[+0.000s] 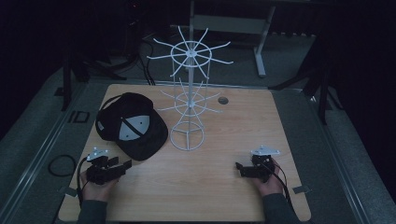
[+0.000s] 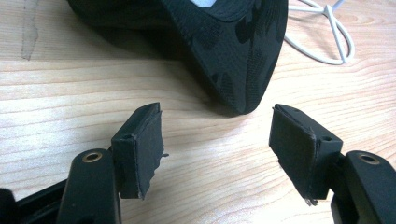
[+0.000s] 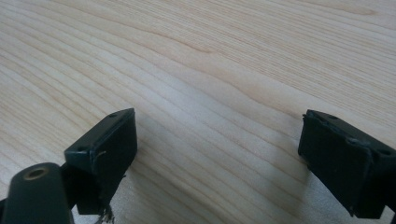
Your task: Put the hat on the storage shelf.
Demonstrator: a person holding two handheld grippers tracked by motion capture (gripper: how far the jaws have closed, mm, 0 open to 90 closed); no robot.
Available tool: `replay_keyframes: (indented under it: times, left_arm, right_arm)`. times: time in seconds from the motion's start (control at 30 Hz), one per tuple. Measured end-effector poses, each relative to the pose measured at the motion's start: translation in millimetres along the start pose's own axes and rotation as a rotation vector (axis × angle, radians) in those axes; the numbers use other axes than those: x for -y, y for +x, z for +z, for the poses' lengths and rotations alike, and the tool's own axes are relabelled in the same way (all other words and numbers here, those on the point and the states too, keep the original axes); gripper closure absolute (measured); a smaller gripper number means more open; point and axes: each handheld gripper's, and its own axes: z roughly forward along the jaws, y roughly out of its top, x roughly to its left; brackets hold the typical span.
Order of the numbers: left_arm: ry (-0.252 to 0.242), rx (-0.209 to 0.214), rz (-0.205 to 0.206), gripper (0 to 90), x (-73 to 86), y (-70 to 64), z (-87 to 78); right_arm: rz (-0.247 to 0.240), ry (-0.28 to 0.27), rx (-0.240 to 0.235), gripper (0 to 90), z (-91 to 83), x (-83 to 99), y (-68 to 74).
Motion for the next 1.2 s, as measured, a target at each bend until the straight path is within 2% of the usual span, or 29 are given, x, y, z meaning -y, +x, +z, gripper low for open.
replay_keyframes:
  times: [0.17,0.3,0.57,0.87,1.2]
  left_arm:
    - [-0.002,-0.007,-0.009,36.3,0.3,1.0,0.2]
    - [0.019,-0.005,-0.008,36.9,1.4,1.3,3.8]
    - [0.018,-0.015,0.022,37.2,-1.2,-4.7,10.1]
    - [0.009,-0.028,0.024,38.5,-6.7,-3.1,19.4]
    - [0.017,-0.012,0.05,37.4,-12.8,-11.9,29.7]
  right_arm:
    - [-0.003,-0.001,-0.001,11.5,0.2,-0.1,-0.2]
    - [-0.004,-0.001,-0.002,11.5,0.3,-0.2,-0.2]
    - [-0.004,-0.001,-0.002,11.5,0.4,-0.3,-0.2]
    - [-0.005,-0.001,-0.003,11.5,0.6,-0.5,-0.2]
    - [-0.004,-0.001,-0.003,11.5,0.6,-0.5,-0.2]
